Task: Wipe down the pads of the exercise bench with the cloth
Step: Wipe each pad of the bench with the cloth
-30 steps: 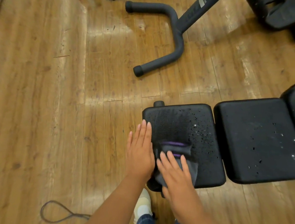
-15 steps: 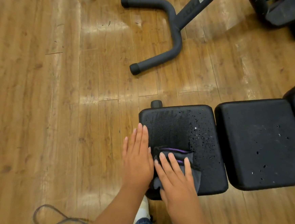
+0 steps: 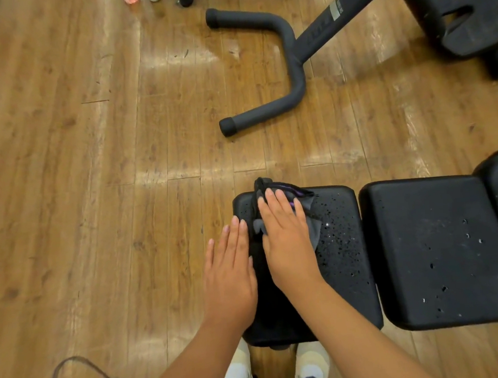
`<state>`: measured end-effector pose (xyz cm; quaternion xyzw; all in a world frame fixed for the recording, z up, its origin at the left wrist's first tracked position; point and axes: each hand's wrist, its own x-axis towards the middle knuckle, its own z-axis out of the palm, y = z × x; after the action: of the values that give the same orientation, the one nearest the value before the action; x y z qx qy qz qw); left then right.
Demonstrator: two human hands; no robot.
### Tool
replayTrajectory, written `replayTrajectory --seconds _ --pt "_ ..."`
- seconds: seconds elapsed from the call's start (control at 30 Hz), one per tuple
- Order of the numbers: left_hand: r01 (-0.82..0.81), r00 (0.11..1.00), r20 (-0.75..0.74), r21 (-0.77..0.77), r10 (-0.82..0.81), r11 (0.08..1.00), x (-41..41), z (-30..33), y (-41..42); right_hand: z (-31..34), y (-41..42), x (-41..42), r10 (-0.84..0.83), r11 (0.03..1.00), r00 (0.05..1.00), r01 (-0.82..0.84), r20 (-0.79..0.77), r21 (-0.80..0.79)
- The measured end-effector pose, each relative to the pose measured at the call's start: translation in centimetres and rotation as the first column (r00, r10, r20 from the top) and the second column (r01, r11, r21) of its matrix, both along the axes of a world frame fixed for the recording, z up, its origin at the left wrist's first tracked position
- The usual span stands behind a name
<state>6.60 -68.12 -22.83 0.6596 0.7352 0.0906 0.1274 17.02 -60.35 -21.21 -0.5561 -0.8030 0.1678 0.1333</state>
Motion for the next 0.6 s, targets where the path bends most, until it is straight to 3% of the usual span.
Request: replayTrajectory --seconds 0.17,0.37,0.6 --pt "-0.012 1.000 -0.005 -0.010 0.012 1.000 0.1 0.1 0.0 0.2 -3.4 1.2 0.008 1.000 1.000 -0.008 0.011 -0.006" --pt "-0.019 0.998 0.066 -0.018 0.020 1.000 0.4 0.4 0.1 -1.3 -14.2 5.0 0.170 0.985 0.985 -0.170 -0.004 0.042" --pt "-0.056 0.994 0.091 -0.012 0.057 0.998 1.3 0.3 0.1 -1.3 -14.0 4.6 0.091 0.995 0.996 -0.092 0.011 0.038"
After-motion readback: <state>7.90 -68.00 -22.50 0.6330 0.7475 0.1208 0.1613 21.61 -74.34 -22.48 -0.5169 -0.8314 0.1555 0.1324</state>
